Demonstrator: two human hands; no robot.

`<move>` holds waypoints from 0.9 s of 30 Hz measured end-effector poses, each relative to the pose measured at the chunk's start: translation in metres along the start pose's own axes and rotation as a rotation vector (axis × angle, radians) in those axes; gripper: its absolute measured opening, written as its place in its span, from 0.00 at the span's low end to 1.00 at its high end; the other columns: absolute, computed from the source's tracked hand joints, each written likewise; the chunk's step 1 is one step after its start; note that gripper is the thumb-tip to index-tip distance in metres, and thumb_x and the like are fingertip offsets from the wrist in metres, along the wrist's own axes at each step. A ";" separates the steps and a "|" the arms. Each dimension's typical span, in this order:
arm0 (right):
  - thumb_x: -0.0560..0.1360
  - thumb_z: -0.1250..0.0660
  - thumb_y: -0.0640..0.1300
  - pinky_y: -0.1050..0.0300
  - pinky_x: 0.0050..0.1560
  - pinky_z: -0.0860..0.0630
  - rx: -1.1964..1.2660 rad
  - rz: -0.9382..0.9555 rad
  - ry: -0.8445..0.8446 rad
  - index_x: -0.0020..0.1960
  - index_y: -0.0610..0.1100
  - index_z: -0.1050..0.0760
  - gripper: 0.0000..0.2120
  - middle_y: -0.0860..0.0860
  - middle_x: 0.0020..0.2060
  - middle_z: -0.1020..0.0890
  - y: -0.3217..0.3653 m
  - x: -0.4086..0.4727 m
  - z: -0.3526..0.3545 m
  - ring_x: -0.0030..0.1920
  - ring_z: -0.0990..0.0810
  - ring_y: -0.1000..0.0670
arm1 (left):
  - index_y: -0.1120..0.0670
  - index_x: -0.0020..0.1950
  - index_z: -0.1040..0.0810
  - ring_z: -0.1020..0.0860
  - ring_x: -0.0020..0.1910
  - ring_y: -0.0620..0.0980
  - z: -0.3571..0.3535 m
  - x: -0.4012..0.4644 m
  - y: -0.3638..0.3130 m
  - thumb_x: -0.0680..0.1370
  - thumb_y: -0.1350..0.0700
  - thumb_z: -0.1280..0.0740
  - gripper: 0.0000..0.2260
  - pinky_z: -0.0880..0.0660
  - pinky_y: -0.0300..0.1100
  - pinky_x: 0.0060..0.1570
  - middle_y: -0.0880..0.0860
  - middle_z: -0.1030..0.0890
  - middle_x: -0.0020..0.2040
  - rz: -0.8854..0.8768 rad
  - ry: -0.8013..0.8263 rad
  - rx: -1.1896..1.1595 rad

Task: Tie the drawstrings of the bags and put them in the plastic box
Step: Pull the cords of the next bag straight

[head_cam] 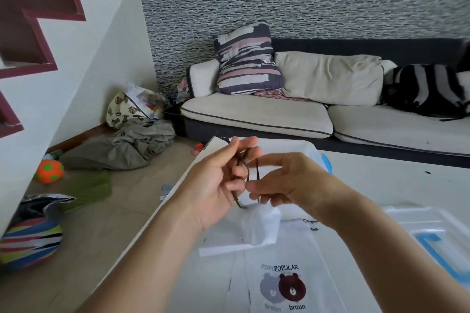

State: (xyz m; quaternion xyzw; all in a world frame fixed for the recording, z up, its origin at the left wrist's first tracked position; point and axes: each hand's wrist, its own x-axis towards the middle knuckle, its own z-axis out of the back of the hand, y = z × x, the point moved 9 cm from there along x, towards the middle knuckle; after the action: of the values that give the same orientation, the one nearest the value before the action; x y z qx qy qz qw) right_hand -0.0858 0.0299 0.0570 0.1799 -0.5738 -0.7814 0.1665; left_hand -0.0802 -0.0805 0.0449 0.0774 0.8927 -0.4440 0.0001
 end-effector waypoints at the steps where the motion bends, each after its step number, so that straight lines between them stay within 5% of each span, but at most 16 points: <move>1: 0.72 0.23 0.43 0.63 0.40 0.23 0.004 -0.010 0.061 0.55 0.43 0.17 0.12 0.46 0.39 0.14 -0.004 0.000 -0.008 0.37 0.19 0.53 | 0.55 0.46 0.13 0.31 0.24 0.40 -0.001 -0.001 0.001 0.78 0.51 0.35 0.12 0.39 0.29 0.18 0.50 0.19 0.37 0.020 0.030 0.019; 3: 0.72 0.24 0.44 0.63 0.39 0.25 -0.024 -0.001 0.069 0.45 0.41 0.16 0.07 0.47 0.36 0.15 -0.009 0.002 -0.010 0.36 0.20 0.53 | 0.56 0.46 0.14 0.29 0.24 0.42 0.004 0.000 -0.004 0.82 0.52 0.37 0.14 0.36 0.31 0.19 0.51 0.22 0.33 -0.033 0.007 0.242; 7: 0.72 0.23 0.50 0.63 0.30 0.34 -0.174 0.017 -0.069 0.31 0.43 0.21 0.16 0.49 0.26 0.26 -0.007 0.003 0.009 0.27 0.32 0.53 | 0.55 0.50 0.15 0.19 0.34 0.51 0.014 -0.005 -0.041 0.84 0.54 0.40 0.14 0.22 0.40 0.35 0.54 0.16 0.36 -0.536 -0.180 0.811; 10: 0.73 0.35 0.68 0.60 0.30 0.41 0.012 -0.082 -0.033 0.38 0.40 0.16 0.30 0.47 0.29 0.30 -0.016 0.006 0.006 0.28 0.37 0.51 | 0.56 0.49 0.16 0.16 0.41 0.54 0.010 -0.009 -0.040 0.85 0.54 0.41 0.15 0.20 0.44 0.43 0.58 0.15 0.41 -0.603 -0.167 0.617; 13: 0.75 0.45 0.72 0.61 0.26 0.47 0.239 -0.187 -0.029 0.37 0.43 0.16 0.36 0.48 0.27 0.32 -0.025 0.011 -0.004 0.27 0.42 0.52 | 0.59 0.49 0.18 0.17 0.41 0.53 -0.006 -0.011 -0.030 0.84 0.53 0.42 0.16 0.21 0.41 0.39 0.60 0.16 0.41 -0.492 -0.072 0.329; 17: 0.78 0.35 0.59 0.62 0.26 0.48 0.481 -0.098 -0.094 0.30 0.49 0.33 0.22 0.50 0.28 0.37 -0.019 0.016 -0.009 0.29 0.44 0.53 | 0.58 0.46 0.15 0.17 0.39 0.52 -0.019 -0.010 -0.021 0.77 0.49 0.38 0.16 0.22 0.39 0.35 0.59 0.15 0.41 -0.423 0.038 0.312; 21: 0.80 0.37 0.42 0.64 0.26 0.44 0.642 -0.060 -0.102 0.29 0.47 0.25 0.21 0.51 0.29 0.33 -0.018 0.016 -0.010 0.31 0.39 0.53 | 0.57 0.46 0.16 0.17 0.40 0.53 -0.016 -0.012 -0.024 0.77 0.47 0.38 0.16 0.22 0.40 0.37 0.60 0.15 0.42 -0.463 0.034 0.391; 24: 0.82 0.38 0.43 0.63 0.36 0.33 0.710 -0.010 -0.125 0.41 0.46 0.18 0.14 0.52 0.34 0.23 -0.016 0.019 -0.007 0.35 0.28 0.54 | 0.55 0.47 0.16 0.17 0.49 0.53 -0.011 -0.009 -0.023 0.79 0.45 0.41 0.18 0.20 0.44 0.48 0.58 0.14 0.49 -0.417 0.024 0.357; 27: 0.82 0.37 0.49 0.57 0.56 0.26 1.010 0.006 -0.193 0.39 0.47 0.23 0.14 0.50 0.44 0.15 -0.020 0.023 0.009 0.46 0.18 0.50 | 0.53 0.41 0.19 0.18 0.57 0.52 0.012 -0.001 -0.024 0.84 0.46 0.43 0.19 0.25 0.49 0.62 0.54 0.14 0.52 -0.293 -0.110 0.105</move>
State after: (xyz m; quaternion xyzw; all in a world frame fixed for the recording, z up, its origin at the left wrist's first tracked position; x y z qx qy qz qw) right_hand -0.1109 0.0322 0.0388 0.1633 -0.8930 -0.4194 0.0075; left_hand -0.0833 -0.1043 0.0565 -0.0780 0.8686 -0.4889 -0.0196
